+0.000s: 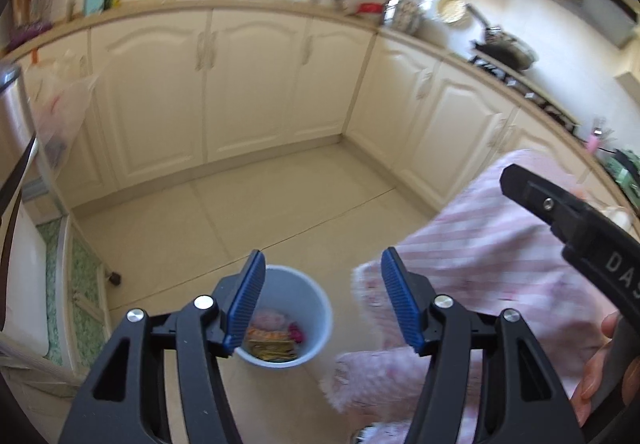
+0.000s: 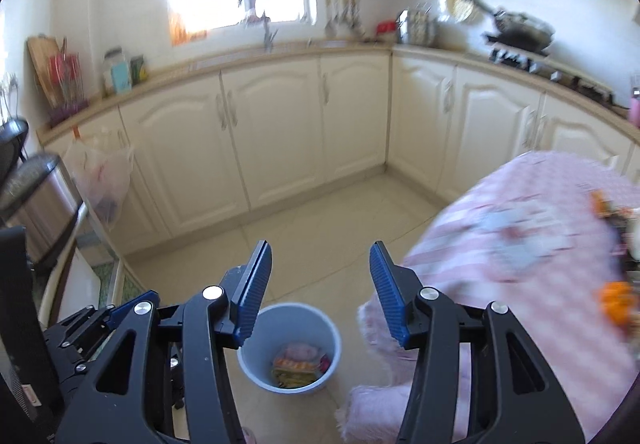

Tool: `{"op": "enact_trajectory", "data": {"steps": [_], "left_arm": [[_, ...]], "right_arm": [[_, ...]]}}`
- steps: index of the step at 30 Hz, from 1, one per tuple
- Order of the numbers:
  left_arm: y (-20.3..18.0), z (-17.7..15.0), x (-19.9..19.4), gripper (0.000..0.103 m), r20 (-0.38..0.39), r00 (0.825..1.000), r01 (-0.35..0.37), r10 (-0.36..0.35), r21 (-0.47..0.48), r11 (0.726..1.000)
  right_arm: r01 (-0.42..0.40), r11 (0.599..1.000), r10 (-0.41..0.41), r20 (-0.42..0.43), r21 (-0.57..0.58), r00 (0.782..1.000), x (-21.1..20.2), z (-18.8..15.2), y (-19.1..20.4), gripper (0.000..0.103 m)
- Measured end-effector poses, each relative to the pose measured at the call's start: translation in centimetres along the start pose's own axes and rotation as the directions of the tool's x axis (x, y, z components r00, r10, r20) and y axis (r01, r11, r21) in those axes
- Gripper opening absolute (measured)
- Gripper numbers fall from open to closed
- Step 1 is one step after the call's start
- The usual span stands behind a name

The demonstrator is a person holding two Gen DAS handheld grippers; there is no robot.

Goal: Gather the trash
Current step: 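Grasp the stick with orange fruit with the left tool while the right tool grasps the yellow packet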

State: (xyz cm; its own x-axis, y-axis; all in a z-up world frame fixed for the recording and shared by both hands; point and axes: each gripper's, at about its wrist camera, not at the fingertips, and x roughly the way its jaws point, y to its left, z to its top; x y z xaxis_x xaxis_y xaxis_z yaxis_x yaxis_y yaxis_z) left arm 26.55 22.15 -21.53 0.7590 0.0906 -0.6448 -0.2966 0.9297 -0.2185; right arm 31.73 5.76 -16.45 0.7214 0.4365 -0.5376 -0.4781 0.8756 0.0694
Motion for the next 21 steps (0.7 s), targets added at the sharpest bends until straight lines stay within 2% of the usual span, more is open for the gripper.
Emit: {"op": "enact_trajectory", "data": {"steps": [7,11,14,17,21], "left_arm": [[-9.4,-0.4,-5.4,0.065,0.033,0.989,0.142,-0.147,0.120,0.982],[-15.9,-1.2,-6.3,0.066,-0.011,0.971,0.237,-0.240,0.210,0.949],[-20.0,-1.7,-5.7,0.066,-0.059,0.956,0.292,-0.287,0.251,0.923],[-23.3,-2.2,-4.9,0.066,-0.095,0.949,0.315,-0.300,0.282,0.906],[-26.4,-2.3,-3.7,0.066,-0.128,0.947,0.320,-0.295,0.313,0.894]], "right_arm": [[0.127,0.989,-0.134,0.099,0.076,0.986,-9.9,-0.6,-6.9,0.052],[0.219,0.965,-0.234,0.101,0.143,0.967,-13.8,-1.8,-12.2,0.054],[0.293,0.935,-0.311,0.064,0.201,0.948,-15.8,-3.0,-16.6,0.056],[0.349,0.906,-0.359,-0.001,0.240,0.933,-16.6,-4.3,-20.2,0.058],[0.374,0.889,-0.360,-0.102,0.262,0.927,-15.4,-5.5,-23.7,0.060]]}}
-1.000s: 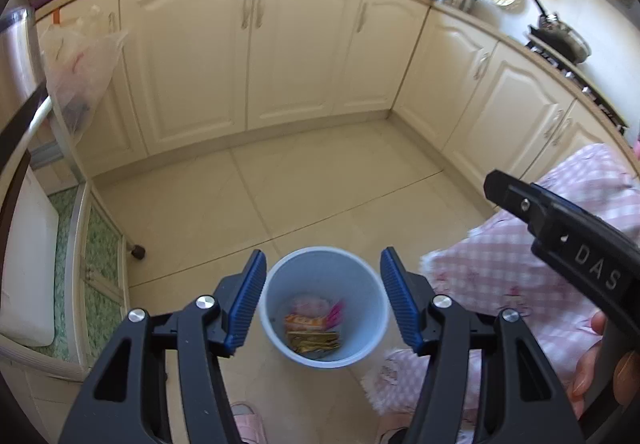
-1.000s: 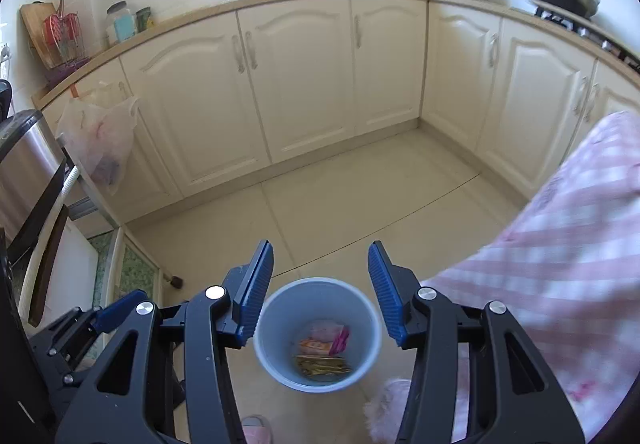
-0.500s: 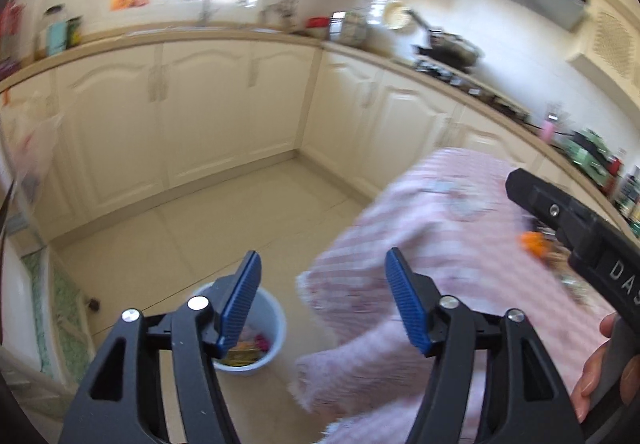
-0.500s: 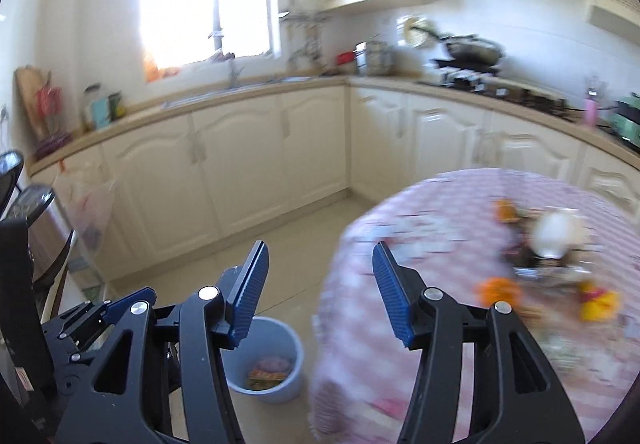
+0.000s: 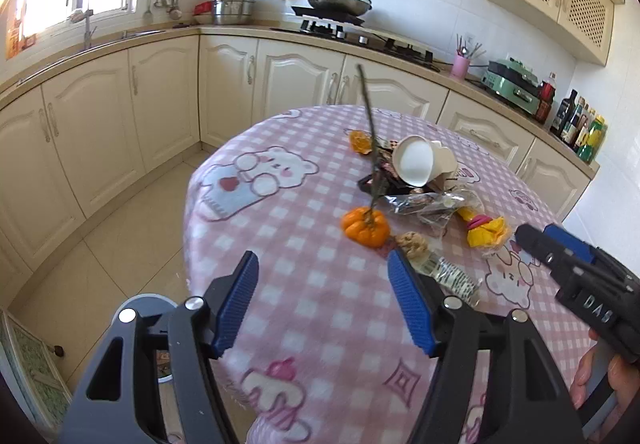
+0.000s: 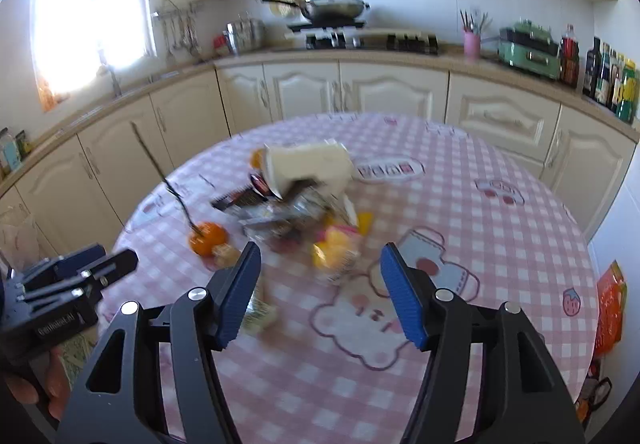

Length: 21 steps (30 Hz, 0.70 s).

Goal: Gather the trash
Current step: 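Grasp the stick with orange fruit with the left tool while the right tool grasps the yellow packet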

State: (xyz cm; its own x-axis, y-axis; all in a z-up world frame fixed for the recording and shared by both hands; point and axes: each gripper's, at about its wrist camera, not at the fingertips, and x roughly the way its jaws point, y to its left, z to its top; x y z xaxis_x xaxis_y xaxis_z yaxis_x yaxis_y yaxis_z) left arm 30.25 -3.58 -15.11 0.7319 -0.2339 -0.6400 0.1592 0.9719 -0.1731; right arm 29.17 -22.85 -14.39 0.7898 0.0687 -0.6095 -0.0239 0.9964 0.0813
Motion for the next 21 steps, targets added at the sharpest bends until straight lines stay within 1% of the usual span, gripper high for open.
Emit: {"op": "enact_trajectory", "data": {"steps": [4,7,10,11,12,13,14,15,16,17,18,21], "left_arm": [[-1.1,1.2,2.0,0.066,-0.025,1.000,0.000,0.000,0.025,1.000],[-1.5,2.1,3.7,0.066,-0.037,0.999,0.009,-0.008,0.024,1.000],[-1.4,2.8,4.9,0.064,-0.045,0.999,0.010,-0.009,0.020,1.000],[-1.4,3.0,5.2,0.057,-0.045,0.999,0.016,-0.015,0.024,1.000],[-1.5,3.2,5.6,0.053,-0.049,0.999,0.019,-0.018,0.025,1.000],[-1.6,3.4,6.0,0.045,-0.059,0.998,0.028,-0.027,0.026,0.999],[-1.3,3.6,6.1,0.035,-0.063,0.997,0.038,-0.036,0.027,0.999],[-1.4,3.7,6.3,0.029,-0.064,0.997,0.046,-0.044,0.029,0.999],[-1.4,3.7,6.5,0.017,-0.067,0.996,0.058,-0.055,0.032,0.998],[-1.4,3.7,6.6,0.005,-0.072,0.995,0.073,-0.070,0.036,0.997],[-1.4,3.7,6.7,0.005,-0.071,0.994,0.082,-0.079,0.041,0.996],[-1.6,3.5,6.4,0.004,-0.050,0.996,0.080,-0.078,0.049,0.996]], "right_arm": [[0.010,1.000,-0.010,-0.065,0.005,0.998,2.0,-0.8,-2.4,0.062],[-0.024,0.999,0.027,-0.106,0.025,0.994,3.3,-0.5,-3.2,0.063],[-0.019,1.000,0.021,-0.117,0.019,0.993,4.1,0.2,-3.1,0.063],[-0.024,0.999,0.027,-0.131,0.023,0.991,4.5,0.3,-3.1,0.063],[-0.035,0.999,0.039,-0.145,0.031,0.989,5.0,0.4,-3.3,0.063],[-0.037,0.998,0.043,-0.160,0.040,0.986,5.5,0.5,-3.5,0.062],[-0.042,0.998,0.049,-0.175,0.047,0.983,5.8,0.5,-3.5,0.051],[-0.059,0.997,0.068,-0.189,0.054,0.980,6.1,0.4,-3.6,0.039],[-0.071,0.996,0.081,-0.198,0.059,0.977,6.2,0.3,-3.7,0.034],[-0.071,0.996,0.082,-0.197,0.061,0.977,6.0,0.2,-3.6,0.033],[-0.071,0.996,0.082,-0.190,0.062,0.978,5.8,0.2,-3.6,0.032],[-0.048,0.997,0.057,-0.154,0.061,0.986,4.6,0.2,-3.8,0.031]]}}
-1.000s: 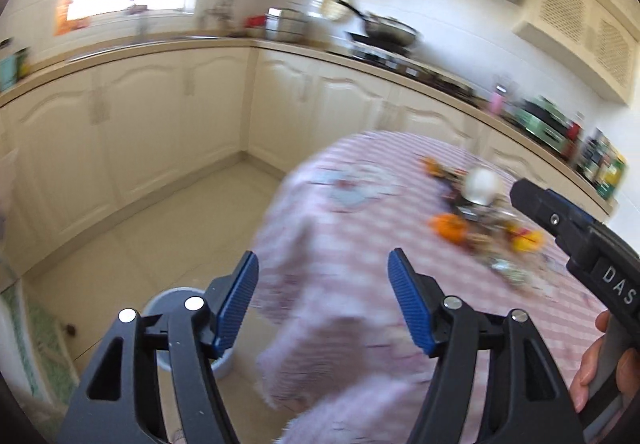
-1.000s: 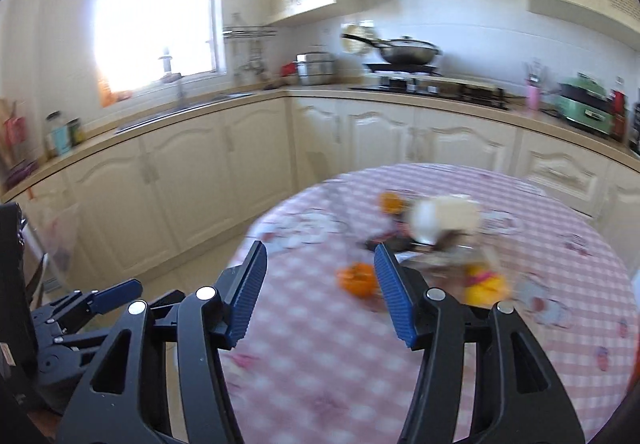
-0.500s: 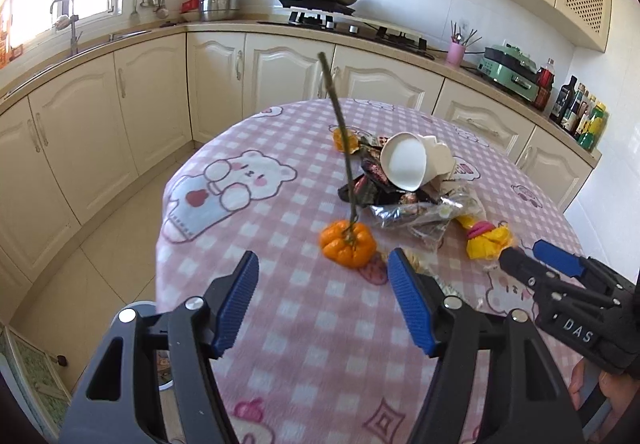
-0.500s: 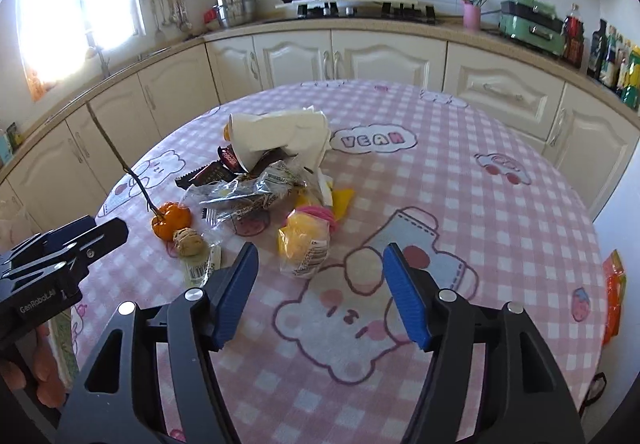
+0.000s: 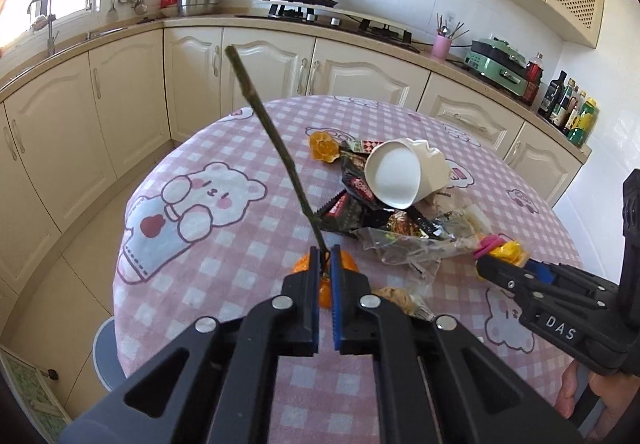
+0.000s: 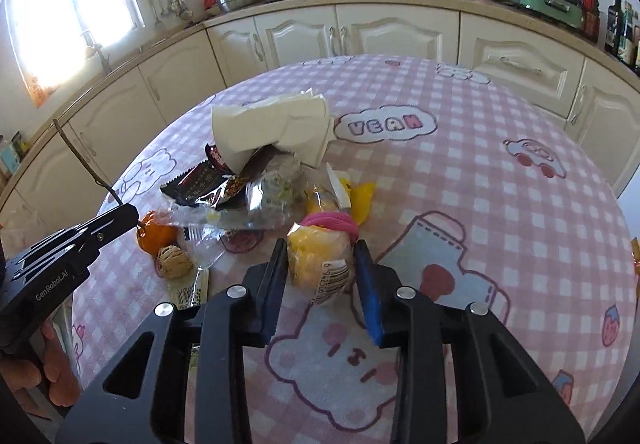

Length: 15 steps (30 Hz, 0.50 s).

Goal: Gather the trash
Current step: 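Grasp the stick with orange fruit with the left tool while the right tool grasps the yellow packet, then carry the stick and yellow packet over the bin and release both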

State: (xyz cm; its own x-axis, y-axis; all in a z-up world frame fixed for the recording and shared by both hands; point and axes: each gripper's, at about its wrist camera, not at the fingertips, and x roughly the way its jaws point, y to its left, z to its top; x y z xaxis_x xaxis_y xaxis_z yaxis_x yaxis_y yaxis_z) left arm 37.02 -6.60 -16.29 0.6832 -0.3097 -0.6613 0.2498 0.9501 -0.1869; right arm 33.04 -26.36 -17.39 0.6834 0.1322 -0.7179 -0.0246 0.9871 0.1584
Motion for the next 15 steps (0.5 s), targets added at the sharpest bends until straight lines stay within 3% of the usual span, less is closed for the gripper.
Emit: {"op": "enact_trajectory", "data": {"steps": [8,15], "left_arm": [[1.4,-0.9,-3.6,0.004,0.069,0.998,0.013,-0.011,-0.033,0.999],[4.0,-2.0,-8.3,0.004,0.137,0.990,-0.003,0.013,-0.072,0.997]], "right_arm": [[0.041,0.998,-0.045,0.097,0.037,0.994,-3.7,-0.5,-0.5,0.031],[0.008,1.000,-0.005,0.172,-0.017,0.985,-6.9,0.0,3.2,0.031]]}}
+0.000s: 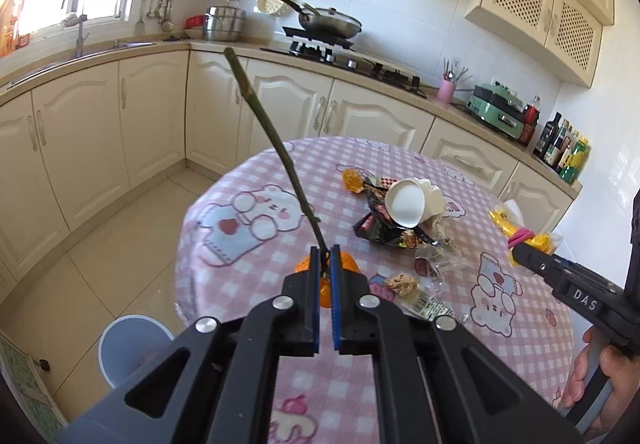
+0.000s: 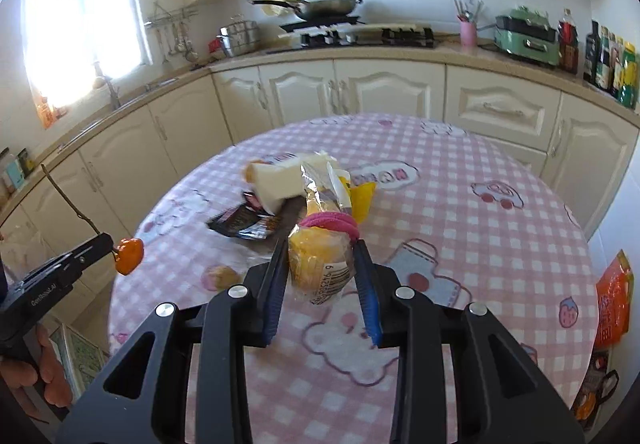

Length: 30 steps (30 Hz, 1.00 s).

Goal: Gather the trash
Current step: 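Carry the stick and yellow packet over the bin and release both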

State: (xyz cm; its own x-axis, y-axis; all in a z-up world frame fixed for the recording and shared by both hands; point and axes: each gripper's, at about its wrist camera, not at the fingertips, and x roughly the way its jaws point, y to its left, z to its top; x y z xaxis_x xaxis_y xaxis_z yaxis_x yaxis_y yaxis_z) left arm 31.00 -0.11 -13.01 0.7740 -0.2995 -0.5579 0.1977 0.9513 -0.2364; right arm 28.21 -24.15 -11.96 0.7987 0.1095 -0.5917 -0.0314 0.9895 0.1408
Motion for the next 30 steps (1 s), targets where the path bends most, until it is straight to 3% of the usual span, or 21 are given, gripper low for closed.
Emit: {"op": "enact_trajectory", "data": {"steps": [8,17,23,30], "left_arm": [[6.4,-1.7,-4.5,0.004,0.033,0.996,-0.077,0.080,-0.075,0.994],[16.9,-5.7,-5.9,0.004,-0.045,0.977,-0.212,0.207,-0.203,0.956],[23.5,-8.6,-4.0,0.004,-0.137,0.957,-0.285,0.255,-0.276,0.918],[29.6,-9.7,0.9,0.005,-0.206,0.944,-0.315,0.258,-0.327,0.891]], "right_arm": [[-0.181,0.973,0.185,0.014,-0.145,0.983,-0.7,0.2,10.0,0.031],[-0.403,0.875,0.355,-0.210,-0.268,0.911,6.6,-4.4,23.5,0.031],[-0.458,0.840,0.360,-0.333,-0.289,0.871,12.5,-7.6,29.3,0.031],[-0.461,0.839,0.338,-0.386,-0.291,0.858,18.0,-9.5,32.7,0.031]]}}
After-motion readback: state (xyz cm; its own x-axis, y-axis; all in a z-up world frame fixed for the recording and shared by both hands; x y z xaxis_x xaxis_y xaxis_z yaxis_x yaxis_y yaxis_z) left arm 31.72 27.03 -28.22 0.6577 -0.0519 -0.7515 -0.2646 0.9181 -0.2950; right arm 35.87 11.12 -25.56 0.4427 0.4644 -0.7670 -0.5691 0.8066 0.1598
